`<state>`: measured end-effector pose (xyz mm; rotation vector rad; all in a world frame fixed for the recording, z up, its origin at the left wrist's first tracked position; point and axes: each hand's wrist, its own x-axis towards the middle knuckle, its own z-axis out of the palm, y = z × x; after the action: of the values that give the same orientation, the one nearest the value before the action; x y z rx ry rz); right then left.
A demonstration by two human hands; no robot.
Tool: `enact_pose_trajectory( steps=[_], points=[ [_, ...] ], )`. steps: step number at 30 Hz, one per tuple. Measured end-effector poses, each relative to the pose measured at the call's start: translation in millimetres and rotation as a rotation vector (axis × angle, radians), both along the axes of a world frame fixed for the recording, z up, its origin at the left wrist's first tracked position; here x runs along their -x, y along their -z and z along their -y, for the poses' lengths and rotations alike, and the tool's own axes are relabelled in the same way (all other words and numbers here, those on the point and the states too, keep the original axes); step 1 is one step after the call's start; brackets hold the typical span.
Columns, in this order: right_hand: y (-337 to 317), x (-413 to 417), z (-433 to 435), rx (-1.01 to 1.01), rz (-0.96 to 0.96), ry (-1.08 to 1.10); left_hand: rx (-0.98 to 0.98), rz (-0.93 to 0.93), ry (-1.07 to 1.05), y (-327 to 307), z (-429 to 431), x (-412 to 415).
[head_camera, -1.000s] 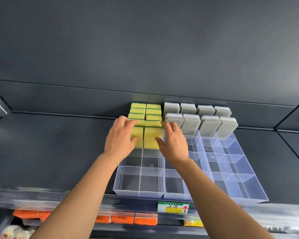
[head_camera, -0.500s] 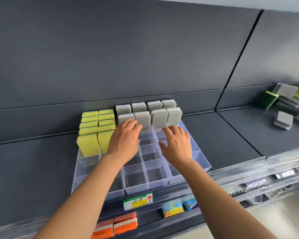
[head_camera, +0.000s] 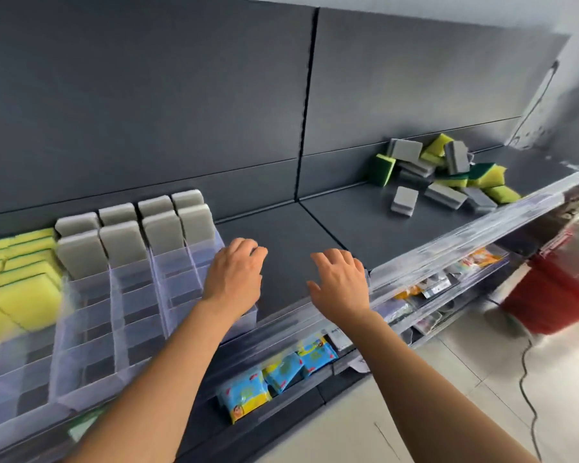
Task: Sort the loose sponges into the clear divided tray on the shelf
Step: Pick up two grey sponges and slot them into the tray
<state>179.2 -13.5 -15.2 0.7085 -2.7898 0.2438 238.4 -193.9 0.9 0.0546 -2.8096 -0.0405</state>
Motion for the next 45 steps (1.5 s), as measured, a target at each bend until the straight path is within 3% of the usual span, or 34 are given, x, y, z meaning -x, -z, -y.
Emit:
enact_pose_trajectory(
  steps=[12, 24, 35, 40, 45],
  points=[
    [6, 63, -137, 0.000, 0.022, 0.174, -0.015, 0.001, 0.164, 6, -123, 95],
    [6, 193, -224, 0.003, 0.020, 0.332, -0.065, 0.031, 0.296, 14, -210, 252],
    [9, 326, -262, 0.026, 0.069, 0.396, -0.054, 0.202, 0.244, 23, -251, 379],
    [19, 374, -275, 0.064, 0.108, 0.359, -0.193, 0.303, 0.153, 33, -264, 414],
    [26, 417, -281, 0.102, 0.237, 0.284, -0.367, 0.271, 0.047, 33, -273, 434]
  ],
)
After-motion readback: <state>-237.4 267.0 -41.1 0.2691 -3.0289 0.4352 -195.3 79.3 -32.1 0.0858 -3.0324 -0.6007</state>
